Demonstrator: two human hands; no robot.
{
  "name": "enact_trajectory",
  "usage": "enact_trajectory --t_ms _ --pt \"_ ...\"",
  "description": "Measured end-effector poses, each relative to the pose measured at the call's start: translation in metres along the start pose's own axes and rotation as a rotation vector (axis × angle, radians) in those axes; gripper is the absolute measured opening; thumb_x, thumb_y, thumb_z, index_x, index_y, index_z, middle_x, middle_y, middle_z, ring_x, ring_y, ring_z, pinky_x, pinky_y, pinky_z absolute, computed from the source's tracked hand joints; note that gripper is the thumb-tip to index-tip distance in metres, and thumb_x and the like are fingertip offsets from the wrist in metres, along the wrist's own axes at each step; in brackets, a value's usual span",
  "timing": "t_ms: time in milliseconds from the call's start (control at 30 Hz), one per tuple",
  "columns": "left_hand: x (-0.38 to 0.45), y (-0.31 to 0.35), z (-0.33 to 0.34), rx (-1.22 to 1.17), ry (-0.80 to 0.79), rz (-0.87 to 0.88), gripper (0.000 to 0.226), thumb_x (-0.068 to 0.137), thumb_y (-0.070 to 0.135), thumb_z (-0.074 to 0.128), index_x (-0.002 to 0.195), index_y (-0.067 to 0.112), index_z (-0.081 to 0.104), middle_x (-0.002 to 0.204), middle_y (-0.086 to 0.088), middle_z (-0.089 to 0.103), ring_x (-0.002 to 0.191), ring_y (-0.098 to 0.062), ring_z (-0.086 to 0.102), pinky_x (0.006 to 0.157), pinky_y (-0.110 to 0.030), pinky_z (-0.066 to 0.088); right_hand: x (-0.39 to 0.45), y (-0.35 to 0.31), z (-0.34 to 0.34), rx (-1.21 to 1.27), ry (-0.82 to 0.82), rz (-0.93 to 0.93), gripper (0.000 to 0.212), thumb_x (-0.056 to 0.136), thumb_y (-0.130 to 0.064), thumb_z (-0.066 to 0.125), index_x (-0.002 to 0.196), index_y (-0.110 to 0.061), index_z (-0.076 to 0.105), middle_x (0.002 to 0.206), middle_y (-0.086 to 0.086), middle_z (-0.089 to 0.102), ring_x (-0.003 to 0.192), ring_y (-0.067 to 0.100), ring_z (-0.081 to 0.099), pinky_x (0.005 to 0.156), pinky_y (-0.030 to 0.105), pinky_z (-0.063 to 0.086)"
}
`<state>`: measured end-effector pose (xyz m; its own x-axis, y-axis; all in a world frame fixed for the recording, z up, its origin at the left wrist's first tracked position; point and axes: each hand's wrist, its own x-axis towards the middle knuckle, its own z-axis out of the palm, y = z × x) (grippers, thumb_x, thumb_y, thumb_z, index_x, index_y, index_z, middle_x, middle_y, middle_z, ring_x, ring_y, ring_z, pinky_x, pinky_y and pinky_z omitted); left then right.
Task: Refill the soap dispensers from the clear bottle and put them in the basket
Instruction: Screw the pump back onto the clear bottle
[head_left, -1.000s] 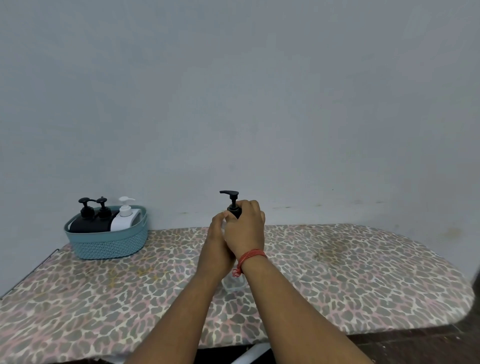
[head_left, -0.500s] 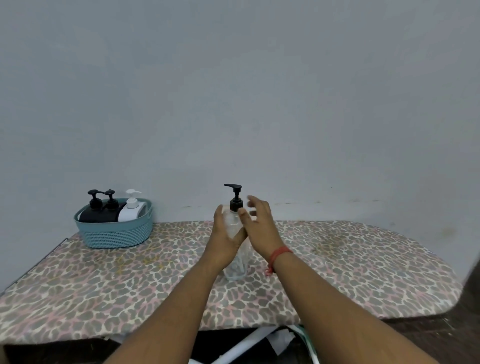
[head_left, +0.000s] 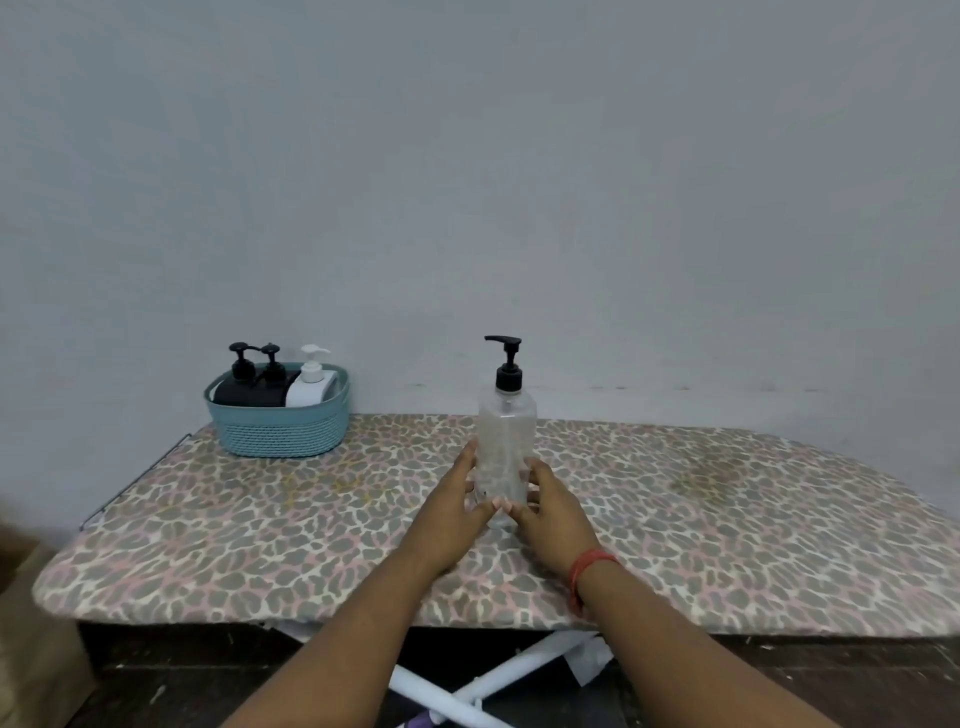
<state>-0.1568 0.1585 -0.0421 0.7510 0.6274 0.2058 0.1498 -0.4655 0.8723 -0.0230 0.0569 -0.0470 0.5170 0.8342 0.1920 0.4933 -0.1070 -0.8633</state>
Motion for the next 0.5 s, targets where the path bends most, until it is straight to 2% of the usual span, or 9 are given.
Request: enact_trajectory --t_ms 67,133,233,300,400,500 --pt "0.006 -0.011 -0.009 0.022 0.017 -0.018 0.074 0.101 0.025 0.061 0.152 0.057 0.017 0.152 0.018 0.044 0.127 0.000 0.052 0.103 -0.022 0.047 0.010 0.000 0.018 -0.013 0.044 -0.006 0.051 0.091 -0.028 0.070 0.136 -0.033 0.045 0.127 -0.010 0.061 0.108 0.005 0.061 0.095 0.028 0.052" --pt "0.012 -0.025 -0.023 0.084 0.014 -0.046 0.075 0.102 0.024 0.059 0.155 0.052 0.014 0.151 0.015 0.045 0.126 0.001 0.051 0.100 -0.013 0.041 0.022 0.000 0.038 -0.060 0.074 -0.027 0.043 0.091 -0.030 0.070 0.128 -0.034 0.050 0.121 -0.012 0.063 0.103 0.003 0.061 0.089 0.021 0.050" --pt "0.023 -0.048 -0.046 0.197 0.031 -0.076 0.077 0.102 0.025 0.058 0.162 0.037 0.012 0.150 0.008 0.051 0.129 -0.004 0.052 0.106 -0.021 0.042 0.044 -0.002 0.065 -0.130 0.082 -0.058 0.037 0.089 -0.033 0.069 0.119 -0.040 0.049 0.110 -0.016 0.062 0.087 -0.008 0.054 0.073 0.009 0.041" --pt "0.035 -0.062 -0.061 0.241 0.071 -0.087 0.072 0.103 0.025 0.056 0.162 0.034 0.015 0.149 0.004 0.054 0.131 -0.010 0.054 0.111 -0.031 0.043 0.064 -0.001 0.081 -0.168 0.064 -0.056 0.039 0.088 -0.033 0.069 0.121 -0.040 0.048 0.111 -0.014 0.064 0.089 -0.001 0.058 0.077 0.017 0.045" --pt "0.053 -0.081 -0.081 0.269 0.111 -0.091 0.066 0.105 0.023 0.053 0.161 0.035 0.019 0.147 0.003 0.056 0.129 -0.014 0.057 0.111 -0.036 0.044 0.093 -0.002 0.101 -0.309 0.045 -0.071 0.043 0.087 -0.033 0.069 0.125 -0.033 0.049 0.116 -0.006 0.066 0.101 0.015 0.062 0.087 0.033 0.051" --pt "0.073 -0.098 -0.099 0.268 0.136 -0.089 0.064 0.105 0.021 0.052 0.160 0.036 0.023 0.144 0.004 0.059 0.128 -0.014 0.058 0.110 -0.039 0.045 0.122 -0.005 0.117 -0.398 0.038 -0.111 0.048 0.087 -0.035 0.069 0.130 -0.027 0.050 0.119 -0.002 0.066 0.108 0.020 0.061 0.094 0.039 0.050"
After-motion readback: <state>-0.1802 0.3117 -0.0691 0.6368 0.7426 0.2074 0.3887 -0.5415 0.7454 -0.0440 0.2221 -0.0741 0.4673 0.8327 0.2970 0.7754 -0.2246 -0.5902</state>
